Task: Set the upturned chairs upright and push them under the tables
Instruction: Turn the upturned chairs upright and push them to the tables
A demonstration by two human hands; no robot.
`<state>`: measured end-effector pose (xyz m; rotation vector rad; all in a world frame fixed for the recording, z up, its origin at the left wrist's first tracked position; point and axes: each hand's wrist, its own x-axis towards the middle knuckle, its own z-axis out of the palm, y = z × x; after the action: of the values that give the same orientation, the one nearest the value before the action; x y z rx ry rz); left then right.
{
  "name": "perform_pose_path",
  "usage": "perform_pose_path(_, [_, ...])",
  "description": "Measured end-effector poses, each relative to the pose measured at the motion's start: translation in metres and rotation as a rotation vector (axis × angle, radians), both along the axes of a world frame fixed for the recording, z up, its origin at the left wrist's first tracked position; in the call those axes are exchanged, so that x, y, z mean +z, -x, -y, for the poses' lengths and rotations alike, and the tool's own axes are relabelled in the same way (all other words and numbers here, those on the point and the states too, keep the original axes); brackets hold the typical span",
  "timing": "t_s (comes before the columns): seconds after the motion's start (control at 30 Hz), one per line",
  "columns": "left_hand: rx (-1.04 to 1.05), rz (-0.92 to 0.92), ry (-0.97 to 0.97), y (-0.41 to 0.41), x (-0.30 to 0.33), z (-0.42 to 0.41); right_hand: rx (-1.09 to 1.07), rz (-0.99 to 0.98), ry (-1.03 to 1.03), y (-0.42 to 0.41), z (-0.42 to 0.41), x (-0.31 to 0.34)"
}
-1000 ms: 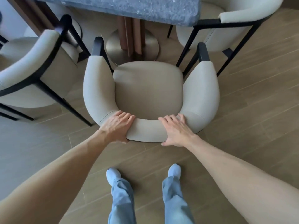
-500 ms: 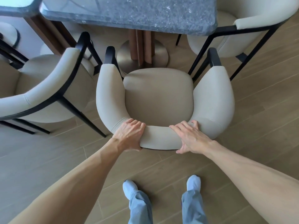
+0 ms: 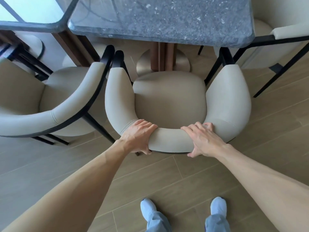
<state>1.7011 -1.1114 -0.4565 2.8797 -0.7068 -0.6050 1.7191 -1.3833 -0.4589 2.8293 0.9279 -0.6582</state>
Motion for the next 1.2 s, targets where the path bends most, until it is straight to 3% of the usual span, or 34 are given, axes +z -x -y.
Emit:
perform_pose_path(0.77, [-0.017, -0.028, 0.096, 0.009, -0.015, -0.023, -0.092, 0.005, -0.058, 0.029, -0.015, -0.003])
perform_pose_path(1.2, [-0.007, -0.015, 0.123, -0.013, -0.012, 0.007, -0.063, -0.033, 0.018, -0.008, 0.008, 0.014])
